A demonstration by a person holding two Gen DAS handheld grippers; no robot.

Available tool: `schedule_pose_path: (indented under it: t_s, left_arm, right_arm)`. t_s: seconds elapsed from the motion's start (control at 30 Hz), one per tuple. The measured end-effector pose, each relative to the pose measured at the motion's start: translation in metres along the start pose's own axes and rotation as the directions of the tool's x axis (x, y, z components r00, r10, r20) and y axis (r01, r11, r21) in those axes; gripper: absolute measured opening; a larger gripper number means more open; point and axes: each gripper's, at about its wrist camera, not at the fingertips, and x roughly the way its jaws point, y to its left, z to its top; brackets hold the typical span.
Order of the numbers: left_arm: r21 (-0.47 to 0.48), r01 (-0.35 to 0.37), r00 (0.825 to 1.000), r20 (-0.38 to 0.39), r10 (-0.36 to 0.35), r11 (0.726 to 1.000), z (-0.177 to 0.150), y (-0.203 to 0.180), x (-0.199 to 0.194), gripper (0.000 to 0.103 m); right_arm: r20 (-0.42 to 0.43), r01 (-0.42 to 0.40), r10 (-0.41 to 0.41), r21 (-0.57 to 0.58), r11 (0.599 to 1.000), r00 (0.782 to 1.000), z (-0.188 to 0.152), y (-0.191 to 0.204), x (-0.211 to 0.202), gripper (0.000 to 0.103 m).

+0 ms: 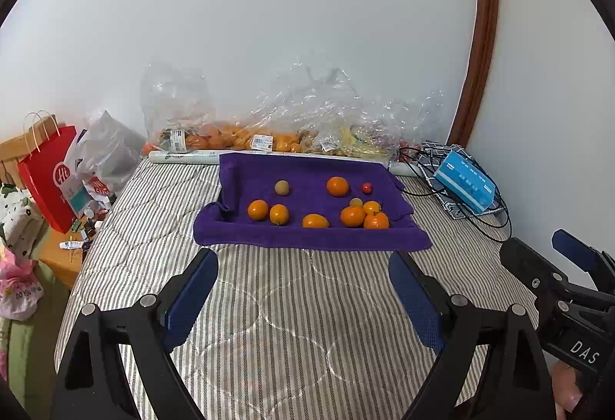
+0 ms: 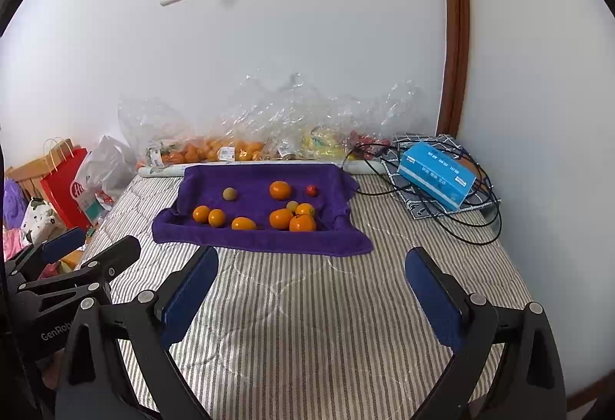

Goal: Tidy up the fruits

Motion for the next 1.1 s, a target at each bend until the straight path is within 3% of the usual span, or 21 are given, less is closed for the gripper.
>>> schedule_pose_path:
  t_s: [1.1]
  left_arm:
    - [-0.013, -0.013, 1.000, 0.020, 0.013, 1.000, -0.0010, 0.0056, -0.0078, 0.091]
  right_arm:
    - [0.005, -0.002, 0.002, -0.013, 1.000, 1.000, -0.0032, 0.0035, -0.0035, 0.097]
